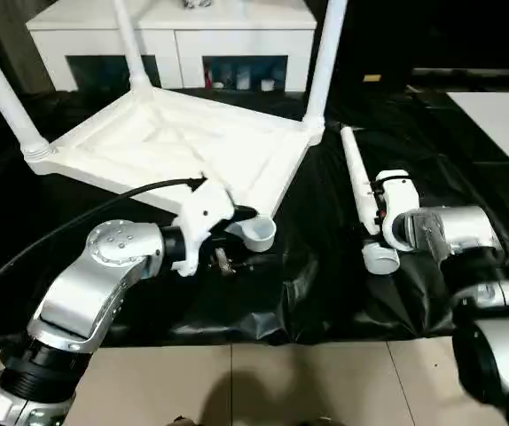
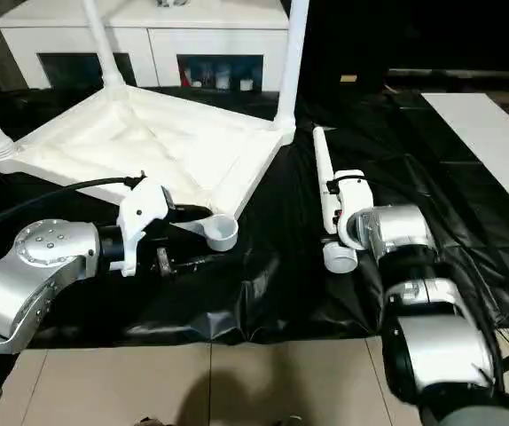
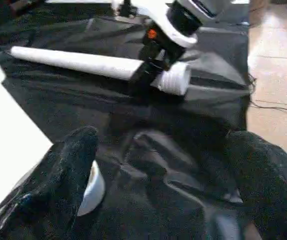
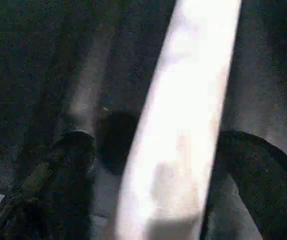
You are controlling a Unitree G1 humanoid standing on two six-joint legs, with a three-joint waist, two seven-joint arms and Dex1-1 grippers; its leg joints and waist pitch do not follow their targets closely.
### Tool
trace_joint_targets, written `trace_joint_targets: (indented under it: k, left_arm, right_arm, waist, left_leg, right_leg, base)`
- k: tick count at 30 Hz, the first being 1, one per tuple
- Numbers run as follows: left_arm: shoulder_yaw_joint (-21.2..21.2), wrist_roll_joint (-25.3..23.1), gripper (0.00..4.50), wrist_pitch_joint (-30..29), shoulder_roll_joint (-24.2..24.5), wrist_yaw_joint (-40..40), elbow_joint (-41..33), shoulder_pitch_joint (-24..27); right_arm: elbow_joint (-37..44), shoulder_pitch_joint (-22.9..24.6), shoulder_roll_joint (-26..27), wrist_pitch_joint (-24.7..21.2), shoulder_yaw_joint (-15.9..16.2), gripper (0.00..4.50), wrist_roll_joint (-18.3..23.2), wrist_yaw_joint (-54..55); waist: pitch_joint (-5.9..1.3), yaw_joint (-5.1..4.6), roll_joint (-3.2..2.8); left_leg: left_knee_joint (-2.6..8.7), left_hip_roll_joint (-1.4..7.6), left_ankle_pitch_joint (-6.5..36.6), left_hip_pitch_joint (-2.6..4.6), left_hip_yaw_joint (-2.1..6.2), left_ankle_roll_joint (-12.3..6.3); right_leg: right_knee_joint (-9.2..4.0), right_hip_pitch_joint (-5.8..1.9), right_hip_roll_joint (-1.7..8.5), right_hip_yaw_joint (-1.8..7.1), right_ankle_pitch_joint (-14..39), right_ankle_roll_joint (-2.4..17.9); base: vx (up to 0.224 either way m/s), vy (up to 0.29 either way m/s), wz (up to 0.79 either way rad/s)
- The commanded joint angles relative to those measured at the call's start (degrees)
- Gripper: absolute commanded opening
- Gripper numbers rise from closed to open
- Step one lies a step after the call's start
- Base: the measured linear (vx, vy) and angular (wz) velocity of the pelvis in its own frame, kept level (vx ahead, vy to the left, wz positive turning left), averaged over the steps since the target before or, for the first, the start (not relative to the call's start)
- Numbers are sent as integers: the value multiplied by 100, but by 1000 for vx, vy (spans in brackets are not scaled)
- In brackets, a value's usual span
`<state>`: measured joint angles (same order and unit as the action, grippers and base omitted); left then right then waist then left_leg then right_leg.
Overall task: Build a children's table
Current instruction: Pick table leg
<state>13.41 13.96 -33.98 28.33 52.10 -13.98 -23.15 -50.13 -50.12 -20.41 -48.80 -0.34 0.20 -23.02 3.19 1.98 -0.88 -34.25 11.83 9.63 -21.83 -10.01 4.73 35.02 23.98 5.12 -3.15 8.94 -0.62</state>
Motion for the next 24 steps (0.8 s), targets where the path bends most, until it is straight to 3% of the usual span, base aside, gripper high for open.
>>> trace_joint_targets:
  k: [1,10,13,24]
  left_arm:
    - [47,113,450,-152,90,113,-229,-78]
    - [147,190,450,-338,134,178,-283,-137]
    - [148,120,450,-318,127,99,-228,-163]
    - [86,68,450,-278,126,-60,-177,-214]
  right_arm:
    - [-323,-6,-16,8,51,409,-62,-36]
    - [-964,-134,-59,192,-84,333,87,-287]
    - [-1146,-128,-72,293,-132,320,98,-281]
    - [-1555,-122,-87,606,-559,215,286,129]
  waist:
    - [-360,10,-5]
    - [-371,6,-50]
    - [-379,-2,-21]
    - [-366,-8,-18]
  left_leg:
    - [389,26,1881,101,-13,270]
    - [381,28,2106,113,2,290]
    - [379,27,2087,100,4,275]
    - [372,26,2310,129,15,287]
  right_leg:
    - [-439,-247,165,146,2138,1114]
    - [-428,-234,146,131,2039,1189]
    - [-427,-248,152,125,2026,1199]
    - [-473,-212,163,99,2382,1116]
  base:
    - [0,0,0]
    - [0,0,0]
    - [0,0,0]
    - [0,0,0]
